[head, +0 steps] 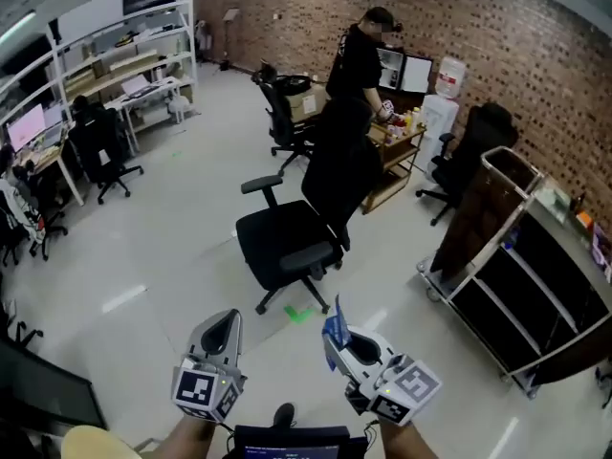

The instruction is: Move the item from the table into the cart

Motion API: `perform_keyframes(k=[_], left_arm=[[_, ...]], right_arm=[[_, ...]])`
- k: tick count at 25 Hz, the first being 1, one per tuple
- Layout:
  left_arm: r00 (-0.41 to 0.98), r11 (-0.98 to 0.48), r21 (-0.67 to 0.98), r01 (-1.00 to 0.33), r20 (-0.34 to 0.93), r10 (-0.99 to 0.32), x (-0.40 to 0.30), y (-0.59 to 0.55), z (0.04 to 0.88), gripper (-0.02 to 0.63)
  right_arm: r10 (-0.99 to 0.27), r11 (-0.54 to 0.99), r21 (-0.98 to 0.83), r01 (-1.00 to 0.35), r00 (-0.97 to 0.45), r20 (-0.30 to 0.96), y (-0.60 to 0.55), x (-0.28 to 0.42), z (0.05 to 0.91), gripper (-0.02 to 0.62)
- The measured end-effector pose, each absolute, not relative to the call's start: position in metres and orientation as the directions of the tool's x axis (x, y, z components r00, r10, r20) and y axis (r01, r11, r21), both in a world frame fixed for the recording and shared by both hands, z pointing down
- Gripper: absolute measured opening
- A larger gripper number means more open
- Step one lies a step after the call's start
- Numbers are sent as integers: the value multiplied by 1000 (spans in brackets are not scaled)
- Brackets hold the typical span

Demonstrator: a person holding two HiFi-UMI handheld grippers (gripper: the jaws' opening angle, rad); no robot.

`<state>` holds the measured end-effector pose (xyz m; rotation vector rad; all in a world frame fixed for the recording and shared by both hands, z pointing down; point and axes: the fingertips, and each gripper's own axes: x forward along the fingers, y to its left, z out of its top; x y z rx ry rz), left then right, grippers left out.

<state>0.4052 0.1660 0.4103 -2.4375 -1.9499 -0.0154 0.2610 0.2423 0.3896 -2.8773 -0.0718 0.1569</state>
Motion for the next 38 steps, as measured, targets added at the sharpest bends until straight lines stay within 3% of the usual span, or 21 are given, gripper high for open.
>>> perform_keyframes(k=[8, 15, 20, 28, 38], left_arm=[[-178, 178, -14, 984, 22, 984, 373, 409, 430, 17], [-465, 465, 6, 885, 15, 885, 190, 573, 436, 17], [-592, 592, 0, 806, 8, 806, 44, 660, 430, 17], [-668, 668, 17, 744, -19, 744, -176, 797, 410, 17], [-755, 755, -5, 656, -14, 656, -317, 1012, 382, 17]], right_arm=[[522, -834, -282, 475, 844, -124, 441, 177, 392, 48], [752, -652, -264, 711, 651, -105, 545, -1, 393, 48], [820, -571, -251, 782, 558, -125, 609, -127, 384, 48], [855, -518, -218, 827, 493, -161, 726, -329, 365, 48], [906, -414, -211, 886, 378, -192, 927, -458, 345, 48]])
